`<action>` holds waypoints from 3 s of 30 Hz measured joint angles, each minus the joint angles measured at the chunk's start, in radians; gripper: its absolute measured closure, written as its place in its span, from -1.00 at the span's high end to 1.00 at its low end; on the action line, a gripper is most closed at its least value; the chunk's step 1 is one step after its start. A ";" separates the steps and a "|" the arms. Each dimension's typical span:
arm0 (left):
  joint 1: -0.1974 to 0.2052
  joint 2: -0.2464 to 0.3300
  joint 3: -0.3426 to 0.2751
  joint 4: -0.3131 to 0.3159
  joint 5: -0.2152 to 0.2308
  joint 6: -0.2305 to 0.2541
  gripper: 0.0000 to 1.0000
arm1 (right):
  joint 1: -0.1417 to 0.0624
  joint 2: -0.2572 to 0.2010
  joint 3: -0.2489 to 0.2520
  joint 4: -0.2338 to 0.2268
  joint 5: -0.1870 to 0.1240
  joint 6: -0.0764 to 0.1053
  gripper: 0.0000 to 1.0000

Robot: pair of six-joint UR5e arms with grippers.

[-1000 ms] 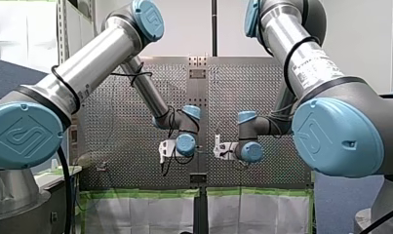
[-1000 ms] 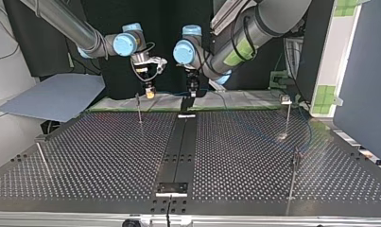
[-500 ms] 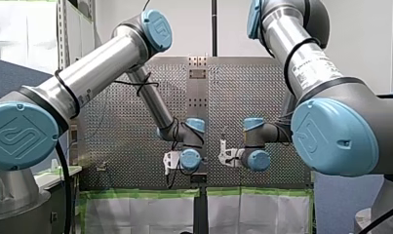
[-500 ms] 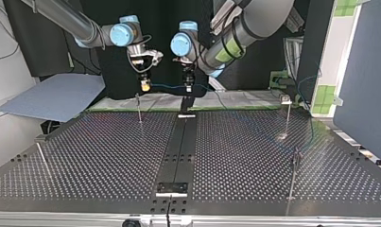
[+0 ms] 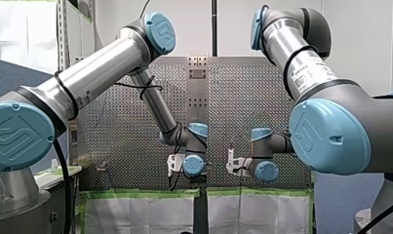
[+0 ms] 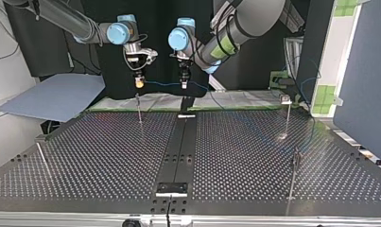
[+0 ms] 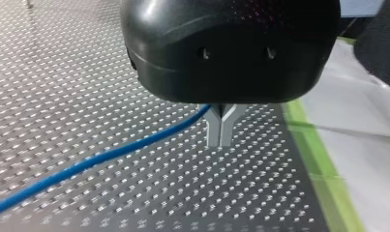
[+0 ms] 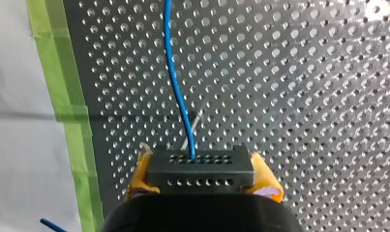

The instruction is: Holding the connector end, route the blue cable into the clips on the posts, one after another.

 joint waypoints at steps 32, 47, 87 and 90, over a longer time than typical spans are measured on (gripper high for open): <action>-0.150 -0.195 0.240 -0.095 -0.047 0.007 -1.00 | -0.204 0.092 0.045 -0.087 -0.156 -0.025 -1.00; -0.176 -0.255 0.378 -0.136 -0.074 -0.011 -1.00 | -0.210 0.092 0.036 -0.081 -0.226 -0.020 -1.00; -0.165 -0.368 0.617 -0.230 -0.082 -0.013 -1.00 | -0.362 0.092 -0.094 0.114 -0.449 -0.049 -1.00; -0.163 -0.370 0.621 -0.230 -0.081 -0.014 -1.00 | -0.370 0.092 -0.109 0.125 -0.450 -0.044 -1.00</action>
